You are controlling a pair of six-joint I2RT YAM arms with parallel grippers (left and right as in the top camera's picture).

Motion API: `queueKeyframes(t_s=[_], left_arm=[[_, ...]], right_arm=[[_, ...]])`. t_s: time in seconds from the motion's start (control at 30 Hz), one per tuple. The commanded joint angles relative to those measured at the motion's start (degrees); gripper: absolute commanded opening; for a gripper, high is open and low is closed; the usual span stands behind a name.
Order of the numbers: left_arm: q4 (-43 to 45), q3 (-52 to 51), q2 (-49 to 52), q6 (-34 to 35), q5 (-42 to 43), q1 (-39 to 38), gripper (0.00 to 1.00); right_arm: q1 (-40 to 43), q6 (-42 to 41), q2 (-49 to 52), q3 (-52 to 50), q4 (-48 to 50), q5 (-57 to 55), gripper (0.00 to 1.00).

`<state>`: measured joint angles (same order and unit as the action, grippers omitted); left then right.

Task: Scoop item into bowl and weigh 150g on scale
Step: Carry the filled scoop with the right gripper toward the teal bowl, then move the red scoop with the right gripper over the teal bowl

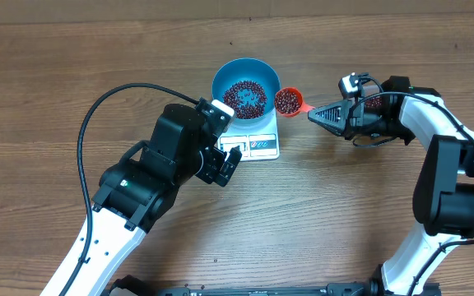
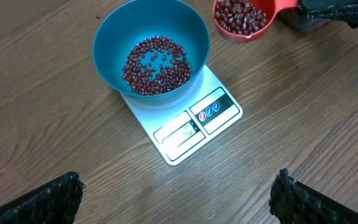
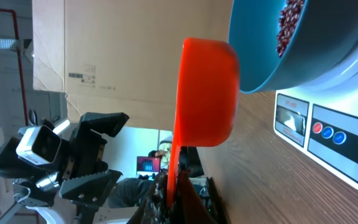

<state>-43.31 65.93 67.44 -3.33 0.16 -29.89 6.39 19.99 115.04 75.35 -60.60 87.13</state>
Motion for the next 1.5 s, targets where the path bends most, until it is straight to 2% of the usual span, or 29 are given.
queueKeyframes(t_s=[0.0,0.27,0.5,0.83,1.27,1.47], left_arm=[[0.0,1.1,-0.3,0.7,-0.6,0.3,0.99],[0.0,1.1,-0.3,0.7,-0.6,0.3,1.0],[0.0,1.1,-0.3,0.7,-0.6,0.3,1.0],[0.0,1.1,-0.3,0.7,-0.6,0.3,1.0],[0.0,1.1,-0.3,0.7,-0.6,0.3,0.99],[0.0,1.1,-0.3,0.7,-0.6,0.3,1.0]], right_arm=[[-0.8,1.1,0.7,-0.4,0.3,2.8,0.04],[-0.8,0.8,0.7,-0.4,1.9,2.8,0.04],[-0.8,-6.6,0.7,-0.4,9.3,2.8,0.04],[-0.8,-6.8,0.7,-0.4,10.8,2.8,0.04],[-0.8,-17.2,0.7,-0.4,20.1,2.3,0.04],[-0.8,-17.6,0.7,-0.4,21.1,1.7,0.04]])
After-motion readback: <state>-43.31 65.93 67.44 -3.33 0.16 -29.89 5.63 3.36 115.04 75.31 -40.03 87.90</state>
